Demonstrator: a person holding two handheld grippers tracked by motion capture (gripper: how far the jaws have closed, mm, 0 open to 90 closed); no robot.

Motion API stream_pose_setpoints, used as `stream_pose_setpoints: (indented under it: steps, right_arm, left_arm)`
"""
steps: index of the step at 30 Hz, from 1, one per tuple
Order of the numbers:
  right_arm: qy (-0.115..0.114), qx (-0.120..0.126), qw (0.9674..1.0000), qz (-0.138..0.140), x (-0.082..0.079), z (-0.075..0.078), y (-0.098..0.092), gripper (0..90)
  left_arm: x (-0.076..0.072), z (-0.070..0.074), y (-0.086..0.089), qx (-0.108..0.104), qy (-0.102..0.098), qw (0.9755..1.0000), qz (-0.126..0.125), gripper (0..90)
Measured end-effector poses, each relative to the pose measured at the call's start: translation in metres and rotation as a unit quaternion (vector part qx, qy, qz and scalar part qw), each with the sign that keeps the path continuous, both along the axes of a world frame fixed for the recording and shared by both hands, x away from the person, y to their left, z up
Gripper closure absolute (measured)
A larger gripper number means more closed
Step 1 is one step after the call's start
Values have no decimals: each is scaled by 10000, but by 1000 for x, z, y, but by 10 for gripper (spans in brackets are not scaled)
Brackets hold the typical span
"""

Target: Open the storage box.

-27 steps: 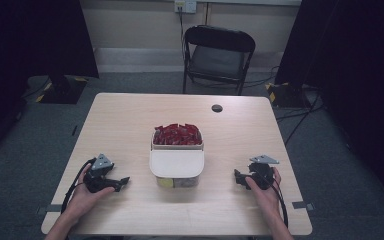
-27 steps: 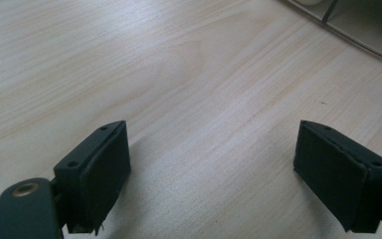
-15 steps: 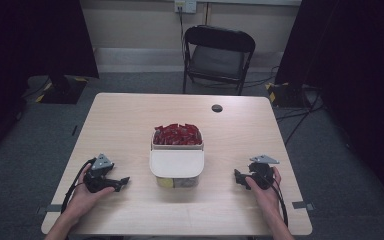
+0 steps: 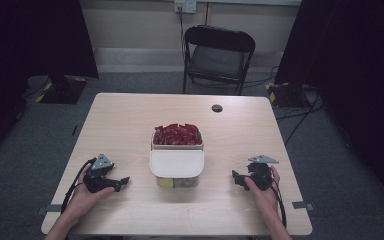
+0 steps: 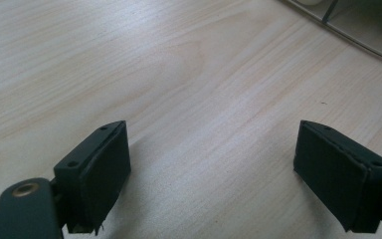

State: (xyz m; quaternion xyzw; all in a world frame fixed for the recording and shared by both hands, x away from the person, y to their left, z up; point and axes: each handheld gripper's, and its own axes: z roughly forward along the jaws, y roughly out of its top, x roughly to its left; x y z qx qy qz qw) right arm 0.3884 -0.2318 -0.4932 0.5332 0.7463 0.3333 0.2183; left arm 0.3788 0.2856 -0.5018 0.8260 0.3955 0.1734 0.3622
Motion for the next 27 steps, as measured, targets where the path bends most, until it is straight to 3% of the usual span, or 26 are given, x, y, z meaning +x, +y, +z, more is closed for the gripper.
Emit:
stream_pose_setpoints:
  steps: [5, 9, 16, 19, 27]
  right_arm:
    - [-59, 48, 10000, 5, -3, 4, 1, 147]
    - [-118, -81, 9999, -11, -5, 8, 2, 146]
    - [-206, 41, 9997, 121, -11, 16, 6, 158]
    - [-360, 214, 9990, 169, -15, 26, 7, 160]
    - [-556, 323, 9975, 308, -24, 37, 17, 166]
  left_arm:
    - [0, 0, 0, 1, 0, 10000, 0, 141]
    - [0, 0, 0, 0, 2, 10000, -1, 141]
    - [0, 0, 0, 2, 2, 10000, -2, 141]
    - [0, 0, 0, 1, 1, 10000, -1, 141]
    - [0, 0, 0, -1, 1, 10000, 0, 141]
